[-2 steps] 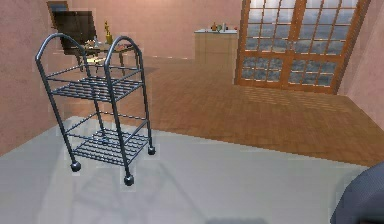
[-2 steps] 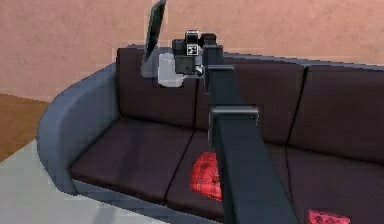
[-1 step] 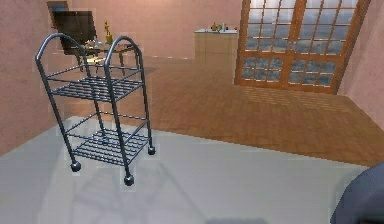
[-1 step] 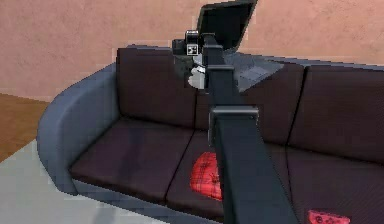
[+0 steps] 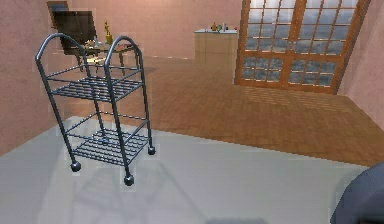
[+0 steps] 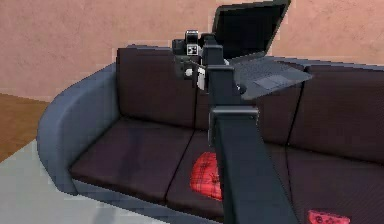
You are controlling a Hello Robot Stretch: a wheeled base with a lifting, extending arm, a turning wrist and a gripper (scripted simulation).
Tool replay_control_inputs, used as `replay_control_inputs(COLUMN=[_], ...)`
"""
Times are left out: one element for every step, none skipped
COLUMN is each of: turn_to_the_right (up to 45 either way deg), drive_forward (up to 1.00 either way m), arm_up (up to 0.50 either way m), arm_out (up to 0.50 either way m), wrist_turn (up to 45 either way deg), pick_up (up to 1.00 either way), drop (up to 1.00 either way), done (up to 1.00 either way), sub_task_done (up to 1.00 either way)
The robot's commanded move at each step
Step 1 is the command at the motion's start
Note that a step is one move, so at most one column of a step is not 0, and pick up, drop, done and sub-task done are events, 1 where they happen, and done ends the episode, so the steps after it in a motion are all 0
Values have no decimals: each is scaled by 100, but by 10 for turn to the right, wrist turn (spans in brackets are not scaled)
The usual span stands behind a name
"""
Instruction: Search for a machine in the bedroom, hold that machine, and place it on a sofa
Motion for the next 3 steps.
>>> replay_control_inputs(turn_to_the_right=[0,0,0], drive_forward=[0,0,0], arm_up=[-38,-32,0], arm_out=[0,0,0], wrist_turn=[0,0,0], pick_up=[0,0,0], drop=[0,0,100], done=[0,0,0], sub_task_done=[0,0,0])
